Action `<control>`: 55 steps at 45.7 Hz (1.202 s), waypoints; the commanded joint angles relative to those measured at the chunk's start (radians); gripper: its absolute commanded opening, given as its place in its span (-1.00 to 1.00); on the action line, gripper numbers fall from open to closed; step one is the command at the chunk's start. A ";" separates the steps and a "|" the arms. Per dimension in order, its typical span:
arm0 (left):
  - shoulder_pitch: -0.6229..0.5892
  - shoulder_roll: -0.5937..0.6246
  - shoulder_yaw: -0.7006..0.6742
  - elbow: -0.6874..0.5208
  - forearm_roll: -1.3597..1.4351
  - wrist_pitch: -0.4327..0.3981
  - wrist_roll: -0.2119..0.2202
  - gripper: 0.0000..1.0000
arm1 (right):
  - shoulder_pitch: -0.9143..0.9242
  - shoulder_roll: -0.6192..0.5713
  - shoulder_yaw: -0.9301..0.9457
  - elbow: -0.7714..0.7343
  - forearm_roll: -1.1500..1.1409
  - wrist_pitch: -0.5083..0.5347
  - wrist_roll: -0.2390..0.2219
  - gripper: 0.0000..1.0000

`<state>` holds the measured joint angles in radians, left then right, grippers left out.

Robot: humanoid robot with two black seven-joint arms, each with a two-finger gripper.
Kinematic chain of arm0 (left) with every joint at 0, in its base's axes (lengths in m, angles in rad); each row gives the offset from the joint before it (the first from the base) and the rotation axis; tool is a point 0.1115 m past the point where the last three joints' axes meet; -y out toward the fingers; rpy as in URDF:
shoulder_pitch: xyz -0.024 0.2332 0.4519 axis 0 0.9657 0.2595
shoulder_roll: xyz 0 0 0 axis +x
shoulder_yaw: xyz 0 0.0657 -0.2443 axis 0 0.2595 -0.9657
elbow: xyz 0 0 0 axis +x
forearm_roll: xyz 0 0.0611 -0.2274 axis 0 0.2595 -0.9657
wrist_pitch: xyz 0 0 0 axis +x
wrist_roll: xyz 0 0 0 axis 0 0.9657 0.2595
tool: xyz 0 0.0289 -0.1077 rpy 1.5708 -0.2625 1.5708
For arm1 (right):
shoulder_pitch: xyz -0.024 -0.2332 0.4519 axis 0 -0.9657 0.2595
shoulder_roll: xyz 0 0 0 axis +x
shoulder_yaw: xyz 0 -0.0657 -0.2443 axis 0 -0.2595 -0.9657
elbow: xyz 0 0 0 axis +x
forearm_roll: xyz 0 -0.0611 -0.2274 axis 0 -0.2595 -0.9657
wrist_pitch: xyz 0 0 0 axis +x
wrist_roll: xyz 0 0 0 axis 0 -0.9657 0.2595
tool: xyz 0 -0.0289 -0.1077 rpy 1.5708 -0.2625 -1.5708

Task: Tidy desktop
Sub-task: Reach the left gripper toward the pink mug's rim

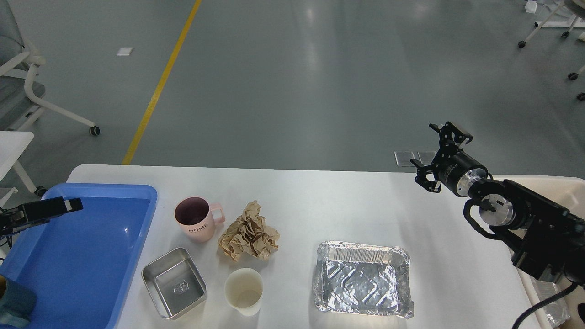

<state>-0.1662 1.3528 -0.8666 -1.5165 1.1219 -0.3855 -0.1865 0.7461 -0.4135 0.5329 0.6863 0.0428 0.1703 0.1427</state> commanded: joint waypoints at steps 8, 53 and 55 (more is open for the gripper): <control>0.007 0.035 -0.006 0.005 -0.031 -0.047 0.012 0.94 | 0.007 0.019 -0.002 -0.004 -0.026 -0.008 0.000 1.00; -0.190 -0.217 0.009 0.090 -0.073 -0.158 0.297 0.94 | 0.029 0.035 -0.002 0.007 -0.032 -0.009 0.000 1.00; -0.210 -0.251 0.014 0.105 -0.022 -0.156 0.297 0.93 | 0.029 0.036 -0.002 0.009 -0.032 -0.011 0.000 1.00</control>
<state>-0.3240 1.1830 -0.8590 -1.4448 0.9857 -0.5462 0.1137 0.7739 -0.3831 0.5307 0.6932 0.0108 0.1595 0.1427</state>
